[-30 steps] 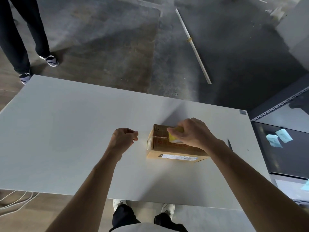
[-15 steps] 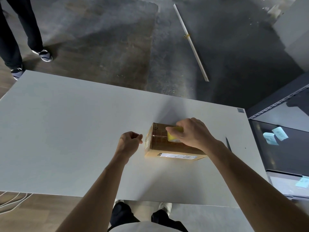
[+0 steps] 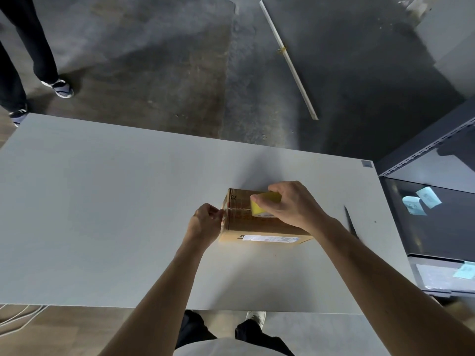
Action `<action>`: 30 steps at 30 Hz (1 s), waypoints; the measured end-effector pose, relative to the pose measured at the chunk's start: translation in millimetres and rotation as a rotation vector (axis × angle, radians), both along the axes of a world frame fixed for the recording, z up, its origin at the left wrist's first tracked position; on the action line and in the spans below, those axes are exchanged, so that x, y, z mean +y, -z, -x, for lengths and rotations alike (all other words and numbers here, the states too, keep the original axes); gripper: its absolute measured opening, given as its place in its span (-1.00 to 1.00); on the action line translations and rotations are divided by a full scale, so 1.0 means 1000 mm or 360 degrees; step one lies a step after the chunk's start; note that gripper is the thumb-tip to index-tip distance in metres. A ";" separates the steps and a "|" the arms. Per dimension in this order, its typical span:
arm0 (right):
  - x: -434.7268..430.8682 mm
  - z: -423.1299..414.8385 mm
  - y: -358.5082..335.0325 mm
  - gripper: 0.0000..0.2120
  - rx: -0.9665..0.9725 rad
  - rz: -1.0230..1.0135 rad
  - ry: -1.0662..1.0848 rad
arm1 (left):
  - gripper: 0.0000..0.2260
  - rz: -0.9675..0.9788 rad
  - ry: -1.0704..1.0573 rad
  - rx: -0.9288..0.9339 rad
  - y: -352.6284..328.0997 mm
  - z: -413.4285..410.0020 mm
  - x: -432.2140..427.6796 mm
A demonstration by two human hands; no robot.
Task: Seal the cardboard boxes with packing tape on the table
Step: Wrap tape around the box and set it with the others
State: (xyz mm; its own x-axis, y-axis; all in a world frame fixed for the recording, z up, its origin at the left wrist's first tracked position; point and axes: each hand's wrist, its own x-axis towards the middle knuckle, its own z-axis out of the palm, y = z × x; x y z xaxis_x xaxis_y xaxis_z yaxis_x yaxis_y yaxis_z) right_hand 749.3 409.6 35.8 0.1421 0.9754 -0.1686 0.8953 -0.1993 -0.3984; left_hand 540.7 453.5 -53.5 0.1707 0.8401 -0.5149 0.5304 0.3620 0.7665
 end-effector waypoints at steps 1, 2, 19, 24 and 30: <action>0.000 -0.001 0.001 -0.41 0.0001 -0.0007 -0.0007 | -0.85 -0.0009 -0.0006 -0.0010 0.000 -0.002 -0.001; 0.001 -0.001 0.002 -0.43 0.0006 -0.0015 -0.0013 | -0.85 -0.0020 -0.0011 -0.0009 -0.001 -0.003 -0.003; -0.001 0.000 0.001 -0.40 0.0053 -0.0199 -0.0091 | -0.62 0.0127 -0.0129 0.0029 -0.002 0.002 0.007; 0.001 -0.001 0.001 -0.42 0.0073 -0.0286 -0.0147 | -0.68 -0.0614 0.0092 -0.0019 -0.044 -0.015 0.019; 0.006 -0.006 -0.002 -0.40 0.0144 -0.0263 -0.0066 | -0.62 -0.0535 0.0282 -0.0062 -0.042 -0.044 0.001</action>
State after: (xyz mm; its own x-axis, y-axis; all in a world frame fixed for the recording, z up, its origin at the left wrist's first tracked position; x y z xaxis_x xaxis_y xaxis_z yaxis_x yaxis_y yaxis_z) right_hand 755.1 415.9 37.5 0.0926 0.9956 -0.0159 0.8603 -0.0881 -0.5021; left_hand 584.4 454.6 -12.0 0.3424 0.9167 -0.2060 0.5303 -0.0076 0.8478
